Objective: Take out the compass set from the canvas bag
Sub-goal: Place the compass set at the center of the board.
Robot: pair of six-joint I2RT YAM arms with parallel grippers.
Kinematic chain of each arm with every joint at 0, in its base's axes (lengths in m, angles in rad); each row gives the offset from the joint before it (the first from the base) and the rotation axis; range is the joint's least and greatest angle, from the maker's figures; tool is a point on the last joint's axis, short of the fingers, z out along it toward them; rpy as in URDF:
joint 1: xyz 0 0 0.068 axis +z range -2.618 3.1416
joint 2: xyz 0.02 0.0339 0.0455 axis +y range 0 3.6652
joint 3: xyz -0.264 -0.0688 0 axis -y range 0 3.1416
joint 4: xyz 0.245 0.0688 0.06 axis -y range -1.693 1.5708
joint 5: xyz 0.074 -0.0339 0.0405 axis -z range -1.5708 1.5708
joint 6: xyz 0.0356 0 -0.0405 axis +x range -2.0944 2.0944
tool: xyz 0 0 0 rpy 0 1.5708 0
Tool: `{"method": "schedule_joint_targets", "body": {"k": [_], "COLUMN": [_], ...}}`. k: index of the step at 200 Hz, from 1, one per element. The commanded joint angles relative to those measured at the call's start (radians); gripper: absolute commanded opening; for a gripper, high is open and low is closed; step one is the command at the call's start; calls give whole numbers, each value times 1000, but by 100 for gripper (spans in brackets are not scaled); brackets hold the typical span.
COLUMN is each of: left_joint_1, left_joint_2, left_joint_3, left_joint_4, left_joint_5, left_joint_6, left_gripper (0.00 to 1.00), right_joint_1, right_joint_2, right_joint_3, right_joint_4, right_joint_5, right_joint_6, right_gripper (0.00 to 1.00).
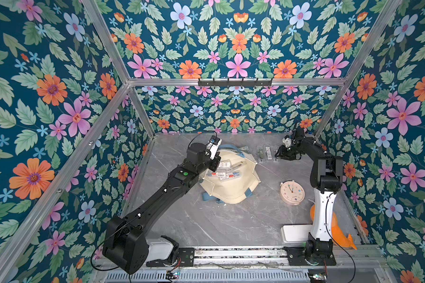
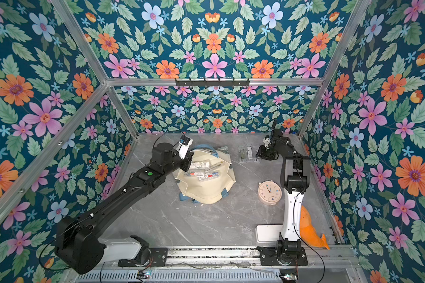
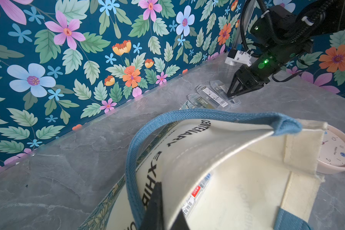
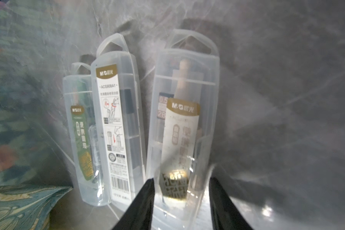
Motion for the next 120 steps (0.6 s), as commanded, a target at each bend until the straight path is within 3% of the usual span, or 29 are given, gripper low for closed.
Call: {"method": "schedule_joint_targets", "body": {"k": [1,120], "left_joint_1": [0,0], "left_joint_2": [3,0], "left_joint_3": [-2,-5], "left_joint_4": [18,20], "left_joint_5": [13,25], "left_joint_6": [-6,-15], "left_gripper": [0,0], "right_joint_1": [1,21], "right_joint_2": [15,54], "right_joint_3": [25,115], "right_joint_4": [-37,-85], "right_joint_5": [6,-29], "right_joint_6": [-10,-47], "right_gripper": [46,46]}}
